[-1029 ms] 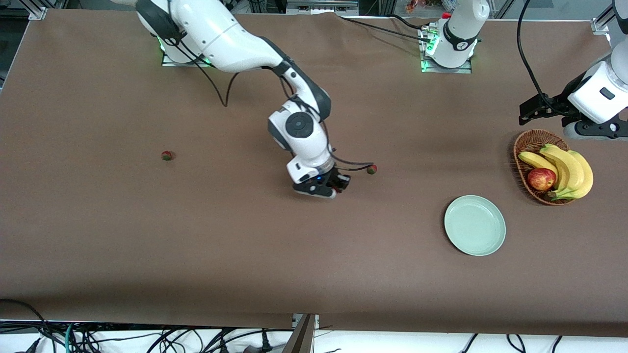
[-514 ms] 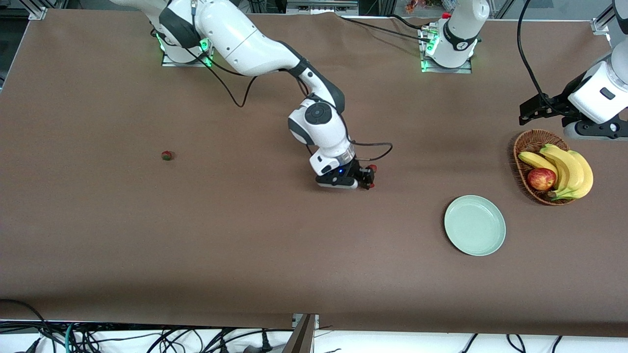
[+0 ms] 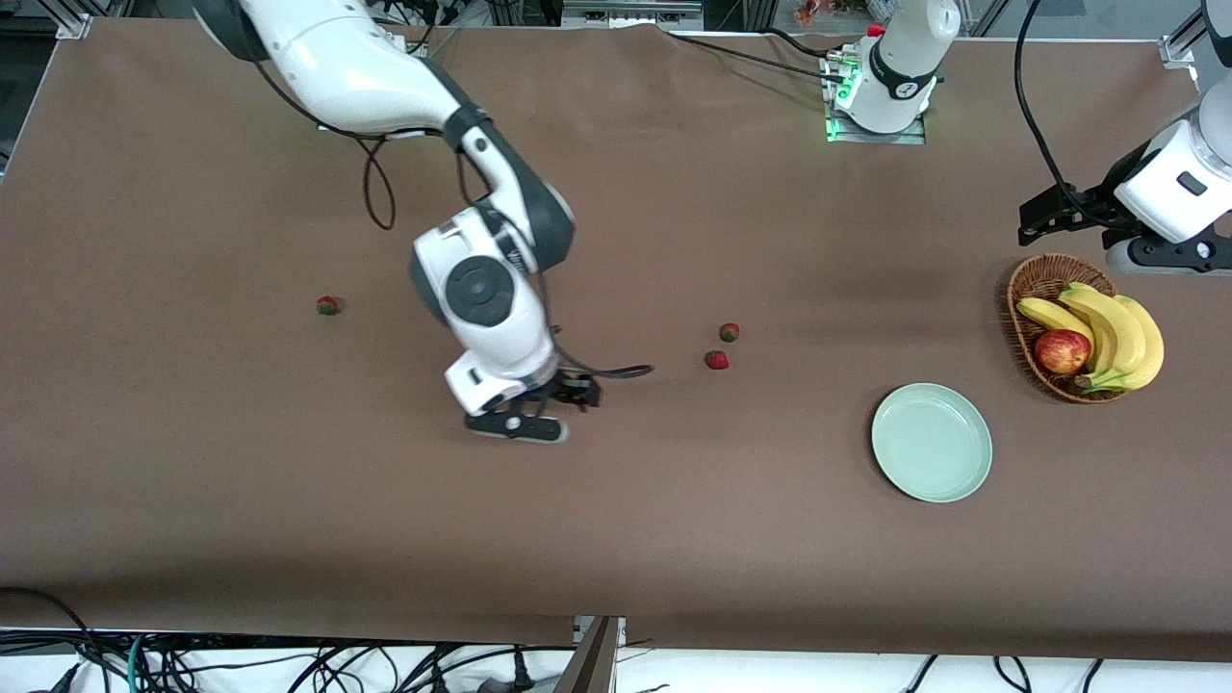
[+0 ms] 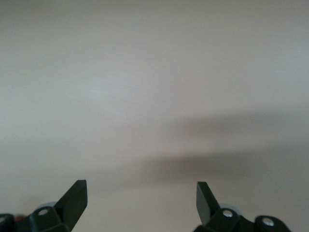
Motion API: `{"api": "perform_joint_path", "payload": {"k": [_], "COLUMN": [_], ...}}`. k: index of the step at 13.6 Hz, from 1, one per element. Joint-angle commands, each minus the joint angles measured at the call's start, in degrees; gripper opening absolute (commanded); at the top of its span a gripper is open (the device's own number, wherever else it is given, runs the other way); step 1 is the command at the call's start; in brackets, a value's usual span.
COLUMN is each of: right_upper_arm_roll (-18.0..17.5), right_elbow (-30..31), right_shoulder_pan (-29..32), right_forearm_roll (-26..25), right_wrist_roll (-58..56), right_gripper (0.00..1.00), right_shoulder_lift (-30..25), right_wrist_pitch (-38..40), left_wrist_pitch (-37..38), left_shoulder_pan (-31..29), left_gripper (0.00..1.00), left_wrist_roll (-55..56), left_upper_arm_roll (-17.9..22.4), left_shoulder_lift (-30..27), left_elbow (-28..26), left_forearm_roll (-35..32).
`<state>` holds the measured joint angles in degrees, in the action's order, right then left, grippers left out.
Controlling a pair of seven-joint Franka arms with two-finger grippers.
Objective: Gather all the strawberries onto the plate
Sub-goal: 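Move the right gripper to the third strawberry while the left gripper approaches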
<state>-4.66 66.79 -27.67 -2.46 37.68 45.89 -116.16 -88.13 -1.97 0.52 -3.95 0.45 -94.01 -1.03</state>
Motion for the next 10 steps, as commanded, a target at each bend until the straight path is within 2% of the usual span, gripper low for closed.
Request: {"api": "perform_joint_path", "payload": {"k": [1,3,7,8,10], "right_upper_arm_roll": [-1.2,-1.1,-0.8,-0.7,-0.7], "right_elbow": [17.5,24.6,36.5,39.2,48.7], "right_shoulder_pan": [5.9,10.0,18.6,20.8,23.6], "right_forearm_roll": [-0.8,-1.0,-2.4,-3.2,-3.7], "right_wrist_roll": [-10.0,-18.7,-28.6,-31.2,-33.0], "right_gripper": [1.0,1.0,1.0,1.0,1.0], "right_shoulder_lift": [-11.0,-15.3,-21.6,-22.7,-26.3], "right_wrist_pitch": [0.7,3.9,3.5,2.4,-4.6], "left_wrist_pitch": [0.8,0.8,0.8,0.9,3.7], "left_shoulder_pan": [-0.1,-0.1,-0.1,-0.1,0.7], "left_gripper": [1.0,1.0,1.0,1.0,1.0], "left_wrist_roll": [0.0,0.1,0.1,-0.6,-0.4], "left_upper_arm_roll": [0.1,0.1,0.1,0.1,-0.7], "left_shoulder_lift": [0.0,0.0,0.0,0.1,2.2], "left_elbow": [0.6,0.6,0.6,0.5,0.4], "left_forearm_roll": [1.5,1.5,1.5,1.5,0.9]}}
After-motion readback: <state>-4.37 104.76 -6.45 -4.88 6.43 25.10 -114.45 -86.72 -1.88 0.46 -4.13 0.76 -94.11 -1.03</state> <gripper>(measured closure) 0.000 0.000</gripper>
